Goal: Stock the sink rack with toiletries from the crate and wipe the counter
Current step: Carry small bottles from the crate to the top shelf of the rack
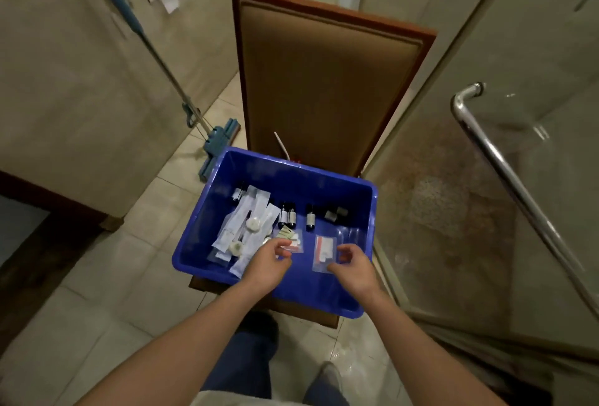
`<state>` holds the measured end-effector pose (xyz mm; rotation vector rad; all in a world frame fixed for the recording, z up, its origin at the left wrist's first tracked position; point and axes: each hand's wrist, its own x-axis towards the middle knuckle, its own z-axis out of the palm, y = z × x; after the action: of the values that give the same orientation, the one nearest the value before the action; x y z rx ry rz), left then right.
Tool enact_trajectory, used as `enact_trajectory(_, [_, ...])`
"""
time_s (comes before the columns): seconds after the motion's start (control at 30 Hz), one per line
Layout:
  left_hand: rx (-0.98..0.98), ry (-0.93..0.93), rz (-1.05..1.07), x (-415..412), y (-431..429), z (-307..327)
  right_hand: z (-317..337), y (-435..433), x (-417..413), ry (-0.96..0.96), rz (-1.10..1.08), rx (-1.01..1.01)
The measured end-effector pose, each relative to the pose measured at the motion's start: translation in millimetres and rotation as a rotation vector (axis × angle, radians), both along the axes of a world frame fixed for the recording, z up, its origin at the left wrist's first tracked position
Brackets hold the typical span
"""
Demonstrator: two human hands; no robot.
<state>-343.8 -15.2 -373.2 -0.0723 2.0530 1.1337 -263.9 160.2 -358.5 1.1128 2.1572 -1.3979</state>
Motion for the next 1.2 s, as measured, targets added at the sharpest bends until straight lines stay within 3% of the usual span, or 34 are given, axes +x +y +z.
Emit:
enact_trajectory(0.43, [-0.057,-0.206,-0.203,-79,-5,-109,-108,-41,-67,-0.165,-0.286,-0.123])
enact_trajectory(0.87, [-0.050,-0.155,-0.205,-92,14,-208,-218,-35,-92,-0.182,-0.357,-0.166])
enact_trajectory(1.2, [-0.094,-0.092,-0.157,-90,19,-221,-241,-32,-101,-0.205,-0.330,-0.150])
